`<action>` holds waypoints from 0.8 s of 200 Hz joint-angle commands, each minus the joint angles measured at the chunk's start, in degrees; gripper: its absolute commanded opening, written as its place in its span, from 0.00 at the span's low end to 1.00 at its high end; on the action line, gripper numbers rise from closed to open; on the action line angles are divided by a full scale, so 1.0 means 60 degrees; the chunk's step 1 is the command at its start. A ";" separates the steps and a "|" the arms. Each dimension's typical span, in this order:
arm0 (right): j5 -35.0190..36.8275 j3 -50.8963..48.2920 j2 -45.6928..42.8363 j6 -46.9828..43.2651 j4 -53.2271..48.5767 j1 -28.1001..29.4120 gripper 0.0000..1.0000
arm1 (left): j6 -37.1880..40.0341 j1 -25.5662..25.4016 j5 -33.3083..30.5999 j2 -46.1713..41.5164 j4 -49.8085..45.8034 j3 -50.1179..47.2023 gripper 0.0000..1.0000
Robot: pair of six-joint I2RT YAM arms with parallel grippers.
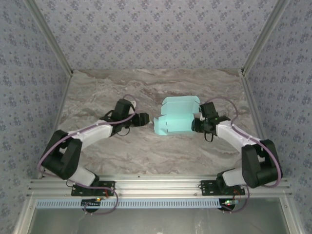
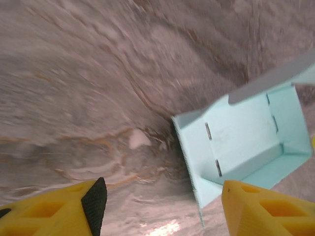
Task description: Fold the paper box
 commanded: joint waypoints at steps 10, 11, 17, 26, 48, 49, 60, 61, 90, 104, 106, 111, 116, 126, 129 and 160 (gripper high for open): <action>0.0161 0.0624 0.0802 -0.0678 0.0292 0.0164 0.34 | 0.0406 0.0573 0.0305 -0.0920 -0.0722 -0.0123 0.67; 0.0191 0.0645 0.0816 -0.0690 0.0288 0.0173 0.34 | 0.0419 0.0595 0.0308 -0.0938 -0.0742 -0.0116 0.67; 0.0342 0.0748 0.0973 -0.0772 0.0258 0.0254 0.32 | 0.0481 0.0650 0.0331 -0.1093 -0.0870 -0.0102 0.67; 0.0511 0.0865 0.1183 -0.0911 0.0248 0.0381 0.31 | 0.0571 0.0729 0.0352 -0.1284 -0.1029 -0.0108 0.67; 0.0938 0.1190 0.1698 -0.1114 0.0059 0.0671 0.24 | 0.0817 0.0885 0.0437 -0.1668 -0.1310 -0.0101 0.68; 0.0960 0.1206 0.1718 -0.1113 0.0040 0.0682 0.24 | 0.0822 0.0897 0.0440 -0.1678 -0.1329 -0.0105 0.68; 0.1034 0.1396 0.1941 -0.1161 -0.0091 0.0787 0.20 | 0.0835 0.1026 0.0439 -0.1837 -0.1508 -0.0093 0.68; 0.1052 0.1412 0.1949 -0.1166 -0.0108 0.0799 0.20 | 0.0838 0.1041 0.0441 -0.1858 -0.1530 -0.0094 0.68; 0.1807 0.2171 0.2462 -0.1631 -0.0676 0.1286 0.16 | 0.0856 0.1553 0.0455 -0.2432 -0.1656 -0.0197 0.70; 0.2056 0.2593 0.2719 -0.2410 -0.0893 0.1593 0.14 | 0.0753 0.2050 0.0544 -0.2675 -0.1931 -0.0083 0.71; 0.2141 0.2646 0.2753 -0.2572 -0.0907 0.1658 0.14 | 0.0713 0.2139 0.0556 -0.2712 -0.1980 -0.0065 0.71; 0.2335 0.2756 0.2838 -0.2988 -0.0934 0.1820 0.12 | 0.0639 0.2375 0.0646 -0.2787 -0.2065 -0.0028 0.72; 0.2484 0.2859 0.2932 -0.3469 -0.0935 0.1982 0.11 | 0.0571 0.2619 0.0781 -0.2882 -0.2080 -0.0021 0.74; 0.2622 0.2972 0.3025 -0.4407 -0.0884 0.2240 0.10 | 0.0368 0.3084 0.1036 -0.3045 -0.2018 -0.0034 0.88; 0.2603 0.2998 0.3040 -0.4638 -0.0841 0.2290 0.10 | 0.0297 0.3225 0.1119 -0.3083 -0.1990 -0.0050 0.95; 0.1518 0.2748 0.2605 -0.7261 0.0036 0.2473 0.10 | -0.0199 0.3980 0.1769 -0.3098 -0.1907 0.0162 0.99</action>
